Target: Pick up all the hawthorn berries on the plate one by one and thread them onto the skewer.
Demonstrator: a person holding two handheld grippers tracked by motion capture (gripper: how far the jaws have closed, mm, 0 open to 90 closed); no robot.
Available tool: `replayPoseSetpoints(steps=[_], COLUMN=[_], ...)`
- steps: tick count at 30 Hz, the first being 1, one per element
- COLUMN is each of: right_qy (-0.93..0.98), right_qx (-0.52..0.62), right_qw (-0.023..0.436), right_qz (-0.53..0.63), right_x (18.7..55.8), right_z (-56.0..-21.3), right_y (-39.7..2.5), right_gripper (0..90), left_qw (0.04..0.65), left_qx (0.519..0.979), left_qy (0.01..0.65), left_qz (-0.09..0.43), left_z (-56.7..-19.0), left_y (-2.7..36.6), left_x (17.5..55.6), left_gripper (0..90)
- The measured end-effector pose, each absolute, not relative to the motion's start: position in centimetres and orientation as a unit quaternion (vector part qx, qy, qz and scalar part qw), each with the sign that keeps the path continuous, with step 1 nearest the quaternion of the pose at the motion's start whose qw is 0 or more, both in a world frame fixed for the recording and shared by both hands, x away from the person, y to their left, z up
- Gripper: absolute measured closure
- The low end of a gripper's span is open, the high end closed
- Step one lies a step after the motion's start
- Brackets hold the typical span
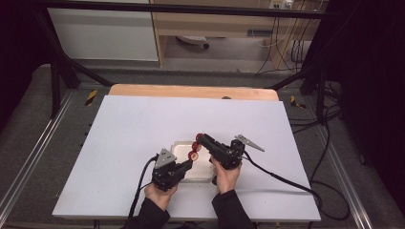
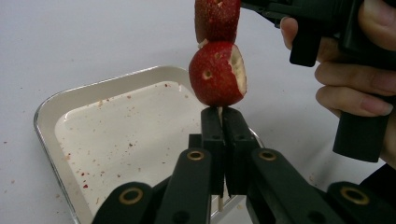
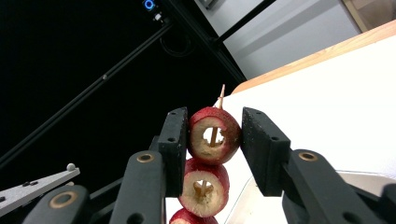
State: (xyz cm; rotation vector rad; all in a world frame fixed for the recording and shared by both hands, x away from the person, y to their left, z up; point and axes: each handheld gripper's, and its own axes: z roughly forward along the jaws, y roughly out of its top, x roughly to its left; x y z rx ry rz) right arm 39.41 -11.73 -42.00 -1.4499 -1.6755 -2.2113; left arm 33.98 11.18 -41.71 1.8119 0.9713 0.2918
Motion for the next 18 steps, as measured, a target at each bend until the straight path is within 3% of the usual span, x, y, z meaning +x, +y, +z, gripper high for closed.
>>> replayPoseSetpoints(steps=[2,4,18], right_qy=[-0.541,-0.556,-0.676], right_qx=[-0.468,-0.459,-0.426], right_qw=[-0.002,-0.013,-0.052], right_qz=[-0.699,-0.693,-0.599], right_x=[39.4,39.4,39.0], right_z=[-41.8,-41.5,-40.8], right_y=[-11.9,-12.2,-14.3], right_gripper=[49.8,48.7,16.6], left_qw=[0.506,0.505,0.494], left_qx=[0.754,0.754,0.764], left_qy=[0.400,0.401,0.396], left_qz=[0.124,0.125,0.129], left_z=[-41.7,-41.8,-42.1], left_y=[11.5,11.7,13.3], left_x=[33.9,33.9,34.1], left_gripper=[88.1,88.1,88.1])
